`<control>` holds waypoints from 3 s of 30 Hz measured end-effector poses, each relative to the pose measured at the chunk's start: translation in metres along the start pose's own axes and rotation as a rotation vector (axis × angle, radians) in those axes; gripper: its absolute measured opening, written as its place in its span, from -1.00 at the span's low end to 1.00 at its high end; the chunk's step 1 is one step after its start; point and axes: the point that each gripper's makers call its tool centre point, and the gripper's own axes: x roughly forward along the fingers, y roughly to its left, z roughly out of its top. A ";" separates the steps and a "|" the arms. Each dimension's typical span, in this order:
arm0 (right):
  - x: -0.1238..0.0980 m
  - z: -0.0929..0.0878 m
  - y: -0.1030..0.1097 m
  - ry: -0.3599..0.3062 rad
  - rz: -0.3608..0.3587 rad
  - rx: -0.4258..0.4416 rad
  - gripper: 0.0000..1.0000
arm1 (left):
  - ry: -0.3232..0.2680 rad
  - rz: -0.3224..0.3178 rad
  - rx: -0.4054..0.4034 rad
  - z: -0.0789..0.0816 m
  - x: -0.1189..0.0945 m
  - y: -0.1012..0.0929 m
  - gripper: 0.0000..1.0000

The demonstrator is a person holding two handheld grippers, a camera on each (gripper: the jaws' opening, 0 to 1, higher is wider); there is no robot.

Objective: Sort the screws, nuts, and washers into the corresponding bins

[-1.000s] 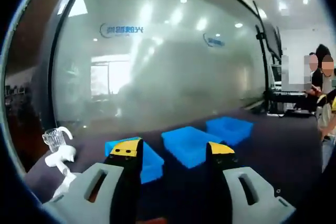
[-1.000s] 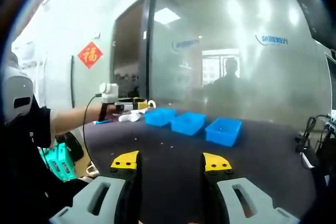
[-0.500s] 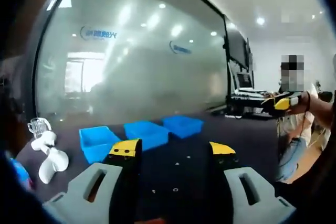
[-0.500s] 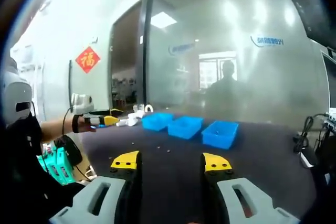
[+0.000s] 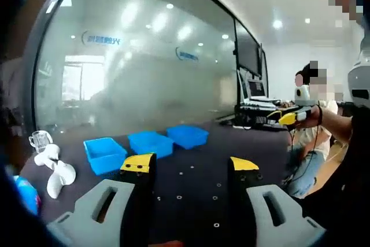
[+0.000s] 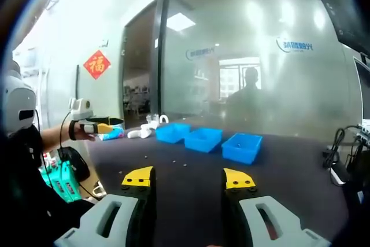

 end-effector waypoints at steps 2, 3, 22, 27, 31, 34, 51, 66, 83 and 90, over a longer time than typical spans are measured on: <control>0.000 0.000 0.000 0.000 -0.001 0.000 -0.18 | 0.003 -0.022 0.000 0.001 0.001 -0.004 -0.17; 0.000 0.000 0.000 -0.001 -0.002 0.002 -0.18 | 0.008 -0.036 0.001 0.002 0.002 -0.005 -0.17; -0.007 -0.011 -0.004 0.002 -0.016 0.022 -0.18 | 0.148 -0.100 -0.012 -0.004 0.046 0.017 -0.19; -0.008 -0.015 -0.006 0.004 -0.018 0.029 -0.18 | 0.235 -0.123 0.009 -0.017 0.068 0.020 -0.20; -0.008 -0.017 -0.007 0.006 -0.021 0.034 -0.18 | 0.299 -0.155 0.016 -0.028 0.087 0.018 -0.21; -0.009 -0.020 -0.010 0.008 -0.025 0.040 -0.18 | 0.360 -0.181 0.001 -0.041 0.102 0.014 -0.24; -0.011 -0.029 -0.015 0.017 -0.033 0.063 -0.18 | 0.657 -0.272 0.000 -0.080 0.146 0.007 -0.37; -0.014 -0.034 -0.019 0.023 -0.044 0.075 -0.18 | 0.835 -0.324 0.109 -0.124 0.165 -0.006 -0.55; -0.011 -0.037 -0.019 0.019 -0.045 0.085 -0.18 | 0.858 -0.317 0.087 -0.144 0.172 -0.002 -0.70; -0.011 -0.037 -0.017 0.019 -0.044 0.083 -0.18 | 0.855 -0.300 0.096 -0.146 0.174 0.001 -0.93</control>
